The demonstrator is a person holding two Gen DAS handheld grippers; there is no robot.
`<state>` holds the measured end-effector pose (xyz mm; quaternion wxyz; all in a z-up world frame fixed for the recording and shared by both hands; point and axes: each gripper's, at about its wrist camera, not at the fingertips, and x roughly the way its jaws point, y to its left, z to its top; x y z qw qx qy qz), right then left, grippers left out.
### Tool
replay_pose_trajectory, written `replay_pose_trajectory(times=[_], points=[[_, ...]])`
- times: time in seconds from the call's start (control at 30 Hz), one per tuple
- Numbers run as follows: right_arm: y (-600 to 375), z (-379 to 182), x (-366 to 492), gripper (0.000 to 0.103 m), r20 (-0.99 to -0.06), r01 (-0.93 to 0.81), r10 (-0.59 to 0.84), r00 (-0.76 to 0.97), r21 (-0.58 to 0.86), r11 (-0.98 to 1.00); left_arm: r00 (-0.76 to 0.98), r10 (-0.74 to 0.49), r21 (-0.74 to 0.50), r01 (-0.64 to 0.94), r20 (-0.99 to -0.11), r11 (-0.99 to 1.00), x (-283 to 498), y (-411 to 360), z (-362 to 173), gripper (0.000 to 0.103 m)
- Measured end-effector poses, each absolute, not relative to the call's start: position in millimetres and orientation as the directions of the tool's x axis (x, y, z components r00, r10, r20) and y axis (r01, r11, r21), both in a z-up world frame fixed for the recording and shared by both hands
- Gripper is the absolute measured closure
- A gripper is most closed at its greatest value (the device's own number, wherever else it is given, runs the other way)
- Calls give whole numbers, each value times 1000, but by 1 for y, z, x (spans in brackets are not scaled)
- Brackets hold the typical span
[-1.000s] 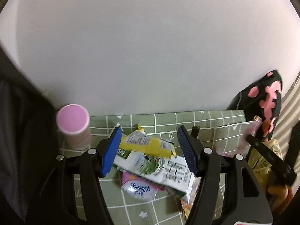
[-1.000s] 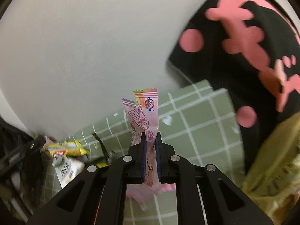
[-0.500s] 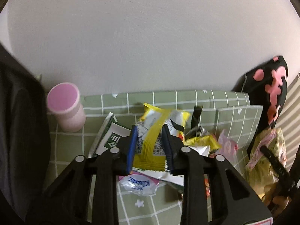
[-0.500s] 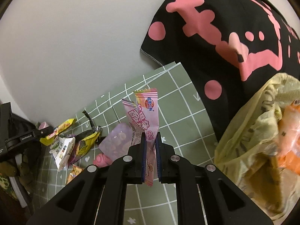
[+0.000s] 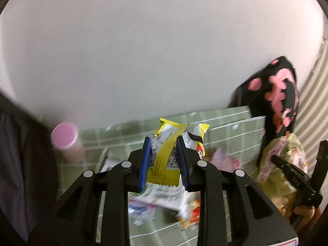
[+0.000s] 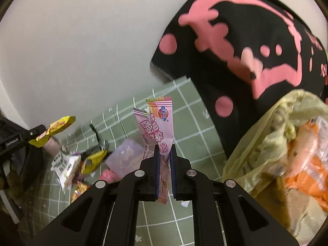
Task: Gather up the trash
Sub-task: 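Carry both items over the yellow trash bag and open both tools inside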
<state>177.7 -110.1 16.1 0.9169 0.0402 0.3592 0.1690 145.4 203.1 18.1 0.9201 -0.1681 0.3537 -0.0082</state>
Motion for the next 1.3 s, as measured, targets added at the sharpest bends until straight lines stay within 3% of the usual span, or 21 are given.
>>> replay_pose_trajectory(times=[0.83, 1.3], points=[[-201, 97, 141, 93, -502, -80, 134, 854, 129, 988, 751, -443, -298, 333, -490, 894, 181, 67, 98, 79], [-272, 118, 118, 93, -450, 70, -13, 893, 110, 991, 682, -555, -210, 525, -476, 825, 179, -30, 118, 78]])
